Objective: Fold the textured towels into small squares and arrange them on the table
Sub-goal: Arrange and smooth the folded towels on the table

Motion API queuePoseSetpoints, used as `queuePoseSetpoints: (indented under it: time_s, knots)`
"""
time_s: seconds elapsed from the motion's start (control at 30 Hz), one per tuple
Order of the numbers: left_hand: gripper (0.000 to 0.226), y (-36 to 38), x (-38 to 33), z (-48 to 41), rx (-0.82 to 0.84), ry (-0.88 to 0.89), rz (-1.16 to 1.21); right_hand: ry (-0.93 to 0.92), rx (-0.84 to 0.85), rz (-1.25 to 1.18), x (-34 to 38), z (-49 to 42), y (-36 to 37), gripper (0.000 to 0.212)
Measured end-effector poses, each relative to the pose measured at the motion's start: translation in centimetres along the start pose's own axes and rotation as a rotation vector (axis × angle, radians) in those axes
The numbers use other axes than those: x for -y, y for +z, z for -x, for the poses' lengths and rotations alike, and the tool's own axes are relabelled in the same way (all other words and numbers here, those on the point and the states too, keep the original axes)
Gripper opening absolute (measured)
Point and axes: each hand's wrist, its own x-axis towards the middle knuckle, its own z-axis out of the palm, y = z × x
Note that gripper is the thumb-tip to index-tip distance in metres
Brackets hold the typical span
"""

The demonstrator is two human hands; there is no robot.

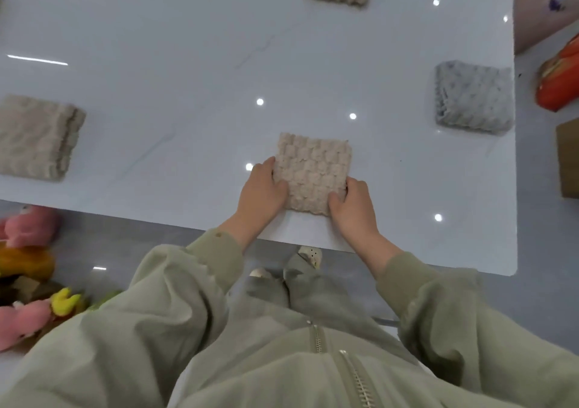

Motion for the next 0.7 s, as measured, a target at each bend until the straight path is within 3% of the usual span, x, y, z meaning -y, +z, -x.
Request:
queuePoseSetpoints:
  time_s: [0.1, 0.37, 0.5, 0.57, 0.7]
  knots:
    - [0.005, 0.1, 0.1, 0.2, 0.009, 0.005, -0.047, -0.021, -0.012, 0.047, -0.2, 0.1, -0.1, 0.018]
    - [0.019, -1.0, 1.2, 0.4, 0.125, 0.001, -0.053, -0.045, -0.03, 0.072, -0.9, 1.0, 0.0, 0.008]
    - [0.052, -2.8, 0.1, -0.1, 0.076, -0.143, 0.223, 0.107, -0.096, -0.292, 0.7, 0.6, -1.1, 0.022]
    - [0.052, -3.2, -0.8, -0.4, 0.136, -0.21, 0.385, 0.215, -0.076, -0.422, 1.5, 0.0, -1.2, 0.036]
    - [0.048, -3.1, -2.1, -0.8, 0.268, -0.201, 0.376, 0.187, -0.052, -0.367, 2.9, -0.7, -0.3, 0.022]
